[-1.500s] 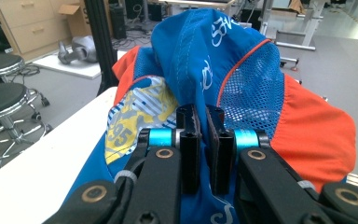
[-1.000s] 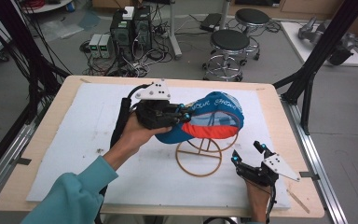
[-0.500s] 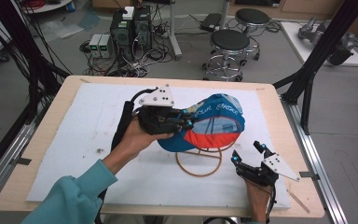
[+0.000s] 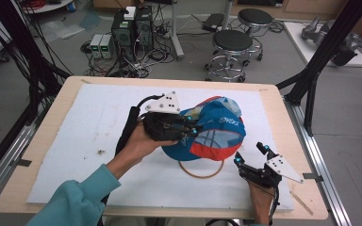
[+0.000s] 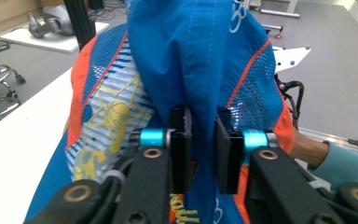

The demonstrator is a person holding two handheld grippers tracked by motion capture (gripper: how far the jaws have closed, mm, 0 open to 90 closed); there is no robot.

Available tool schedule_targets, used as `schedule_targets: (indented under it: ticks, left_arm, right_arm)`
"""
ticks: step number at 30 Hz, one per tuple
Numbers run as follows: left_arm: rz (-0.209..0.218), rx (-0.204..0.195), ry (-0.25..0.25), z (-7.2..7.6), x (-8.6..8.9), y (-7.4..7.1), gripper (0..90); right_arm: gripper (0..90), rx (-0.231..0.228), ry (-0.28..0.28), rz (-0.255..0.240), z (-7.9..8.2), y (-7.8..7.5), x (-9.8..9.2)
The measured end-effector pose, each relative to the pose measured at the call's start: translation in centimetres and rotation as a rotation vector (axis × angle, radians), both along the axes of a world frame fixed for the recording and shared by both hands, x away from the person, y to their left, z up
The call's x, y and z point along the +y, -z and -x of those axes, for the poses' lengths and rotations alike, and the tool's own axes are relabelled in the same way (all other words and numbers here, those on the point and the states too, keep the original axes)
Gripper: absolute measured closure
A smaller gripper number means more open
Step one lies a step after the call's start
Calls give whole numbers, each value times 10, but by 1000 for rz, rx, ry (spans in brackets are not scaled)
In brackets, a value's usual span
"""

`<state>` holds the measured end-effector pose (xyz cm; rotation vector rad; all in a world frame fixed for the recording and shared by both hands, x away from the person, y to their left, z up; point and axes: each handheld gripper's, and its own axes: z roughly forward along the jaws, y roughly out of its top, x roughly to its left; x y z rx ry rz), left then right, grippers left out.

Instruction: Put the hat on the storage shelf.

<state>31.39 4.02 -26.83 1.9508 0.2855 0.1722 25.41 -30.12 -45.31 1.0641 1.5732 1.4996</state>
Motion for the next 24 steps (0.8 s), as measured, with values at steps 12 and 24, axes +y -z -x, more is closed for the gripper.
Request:
schedule_targets:
  ticks: [12, 24]
  left_arm:
    - [24, 27, 17, -6, 19, 10, 698]
    - [39, 31, 13, -2, 36, 23, 609]
  right_arm:
    - [100, -6, 0, 5, 0, 0, -1]
    - [100, -3, 0, 10, 0, 0, 0]
